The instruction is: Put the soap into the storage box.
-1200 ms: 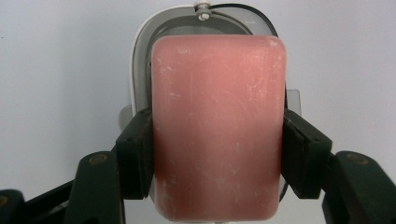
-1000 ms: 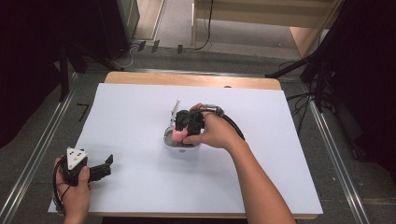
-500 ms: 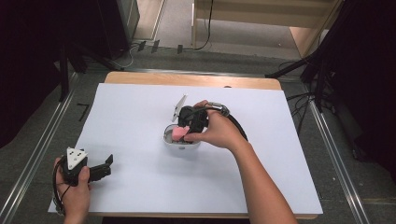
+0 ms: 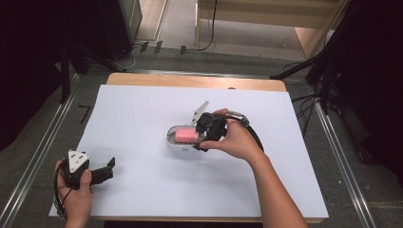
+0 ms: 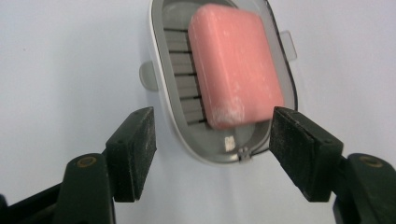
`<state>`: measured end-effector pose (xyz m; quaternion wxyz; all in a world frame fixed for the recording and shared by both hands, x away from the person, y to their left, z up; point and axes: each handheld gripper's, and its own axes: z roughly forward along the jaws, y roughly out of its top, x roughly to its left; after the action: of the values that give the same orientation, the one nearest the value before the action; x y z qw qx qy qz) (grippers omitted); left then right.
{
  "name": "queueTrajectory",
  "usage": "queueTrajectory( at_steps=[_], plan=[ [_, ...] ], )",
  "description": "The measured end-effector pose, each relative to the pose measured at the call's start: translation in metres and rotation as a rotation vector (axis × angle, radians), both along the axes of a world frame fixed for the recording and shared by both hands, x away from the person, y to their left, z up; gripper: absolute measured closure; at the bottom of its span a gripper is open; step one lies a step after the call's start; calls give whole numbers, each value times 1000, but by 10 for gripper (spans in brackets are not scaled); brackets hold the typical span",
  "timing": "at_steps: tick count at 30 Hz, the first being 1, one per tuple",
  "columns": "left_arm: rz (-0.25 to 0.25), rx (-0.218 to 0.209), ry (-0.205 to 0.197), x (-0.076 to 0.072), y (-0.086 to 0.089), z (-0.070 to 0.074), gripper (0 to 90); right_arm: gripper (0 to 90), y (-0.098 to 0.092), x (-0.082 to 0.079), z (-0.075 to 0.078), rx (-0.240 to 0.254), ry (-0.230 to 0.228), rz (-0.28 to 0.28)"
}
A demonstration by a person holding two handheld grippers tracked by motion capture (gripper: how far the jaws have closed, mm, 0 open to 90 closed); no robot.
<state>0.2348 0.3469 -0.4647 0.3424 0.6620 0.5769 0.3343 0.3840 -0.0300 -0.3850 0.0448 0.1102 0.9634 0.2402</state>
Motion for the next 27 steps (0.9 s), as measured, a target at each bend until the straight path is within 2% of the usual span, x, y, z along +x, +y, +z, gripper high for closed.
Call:
queueTrajectory(
  at_steps=[15, 18, 21, 27],
  plan=[
    [-1, 0, -1, 0, 0, 0, 0, 284, -35, -15, -21, 19, 26, -57],
    [0, 0, 0, 0, 0, 0, 0, 288, -42, -18, -25, 16, 60, -72],
    [0, 1, -1, 0, 0, 0, 0, 256, -50, -20, -29, 17, 82, -104],
    [-2, 1, -6, 0, 0, 0, 0, 154, -68, -28, -38, 15, 74, -183]
  ],
)
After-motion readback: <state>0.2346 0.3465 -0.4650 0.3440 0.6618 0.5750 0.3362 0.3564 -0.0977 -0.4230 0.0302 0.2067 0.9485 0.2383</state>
